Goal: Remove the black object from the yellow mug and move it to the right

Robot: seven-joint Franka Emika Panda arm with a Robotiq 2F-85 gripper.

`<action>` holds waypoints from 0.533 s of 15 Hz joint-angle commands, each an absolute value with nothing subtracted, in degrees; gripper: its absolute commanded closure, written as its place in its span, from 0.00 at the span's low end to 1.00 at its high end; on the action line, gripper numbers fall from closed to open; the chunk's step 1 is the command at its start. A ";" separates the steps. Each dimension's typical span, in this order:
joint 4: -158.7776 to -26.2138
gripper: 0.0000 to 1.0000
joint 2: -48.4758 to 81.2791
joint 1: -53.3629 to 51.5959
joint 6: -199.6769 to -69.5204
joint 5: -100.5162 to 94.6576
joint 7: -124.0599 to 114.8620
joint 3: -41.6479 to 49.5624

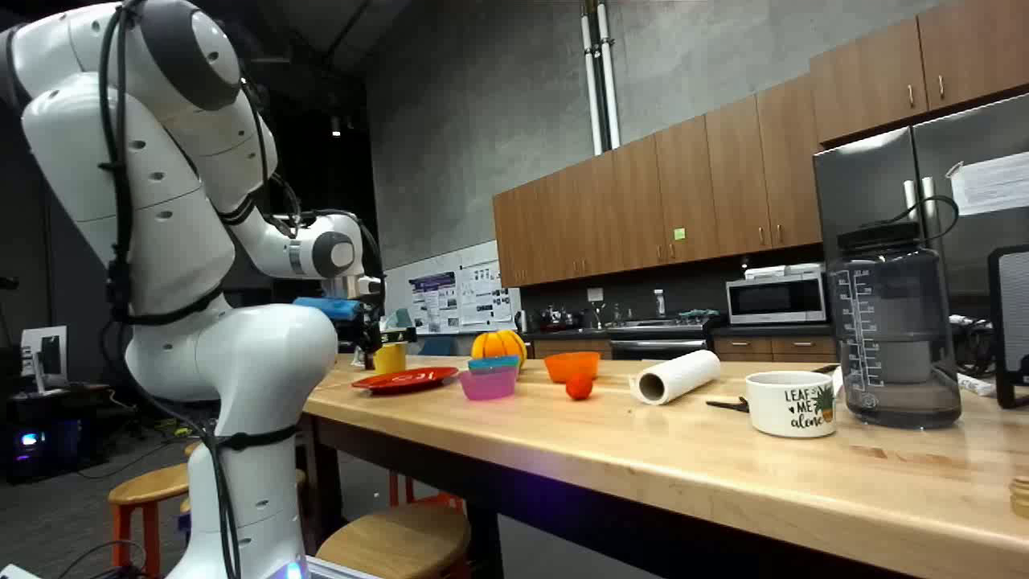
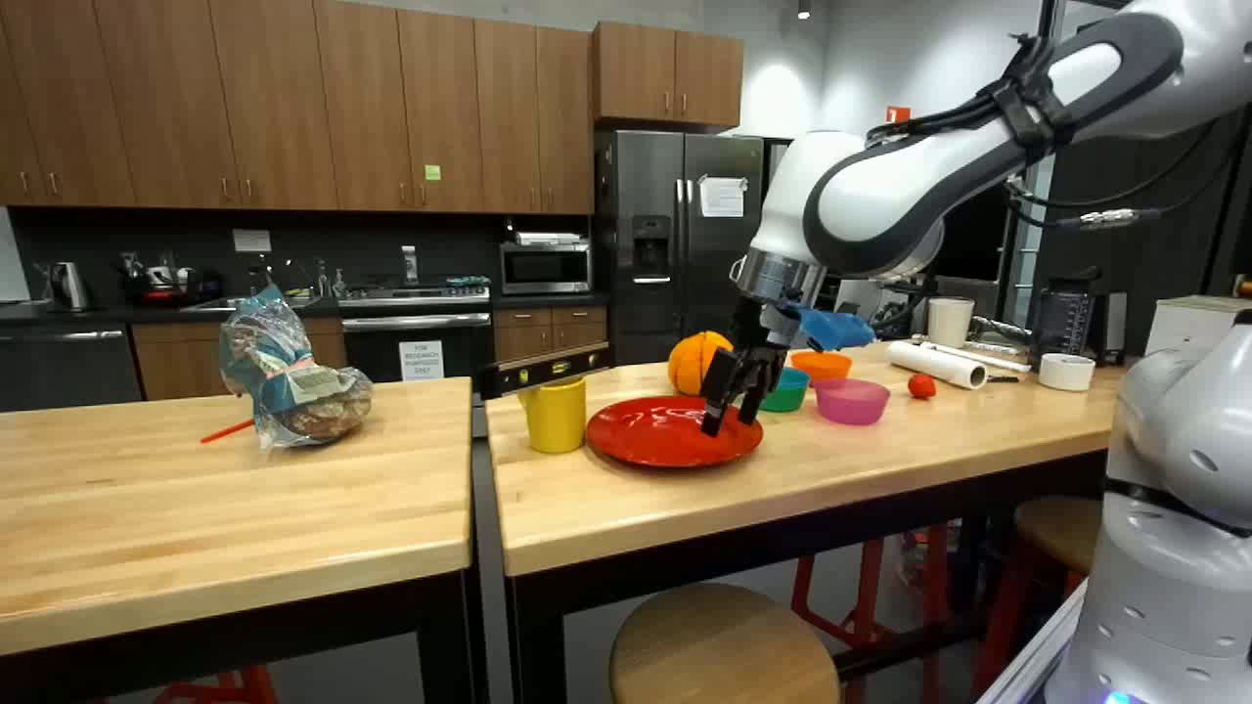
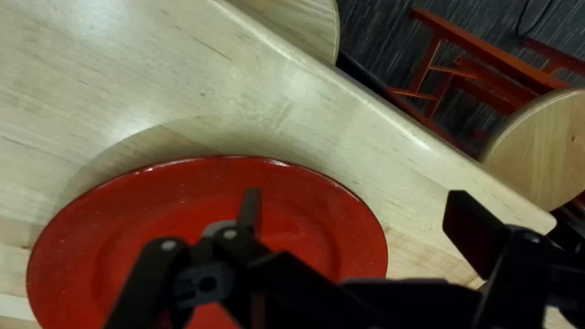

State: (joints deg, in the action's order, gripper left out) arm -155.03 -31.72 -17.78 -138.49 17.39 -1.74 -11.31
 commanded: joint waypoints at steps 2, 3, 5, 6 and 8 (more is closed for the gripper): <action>-154.95 0.00 -31.72 -18.15 -138.37 17.03 -2.01 -10.91; -154.95 0.00 -31.72 -18.15 -138.37 17.03 -2.01 -10.91; -154.67 0.00 -31.43 -18.36 -138.56 17.23 -1.22 -10.53; -154.52 0.00 -31.36 -18.29 -138.61 17.09 -1.03 -10.47; -153.75 0.00 -31.27 -18.38 -138.69 16.92 0.12 -9.95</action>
State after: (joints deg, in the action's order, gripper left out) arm -154.95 -31.72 -17.78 -138.50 17.25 -1.53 -11.17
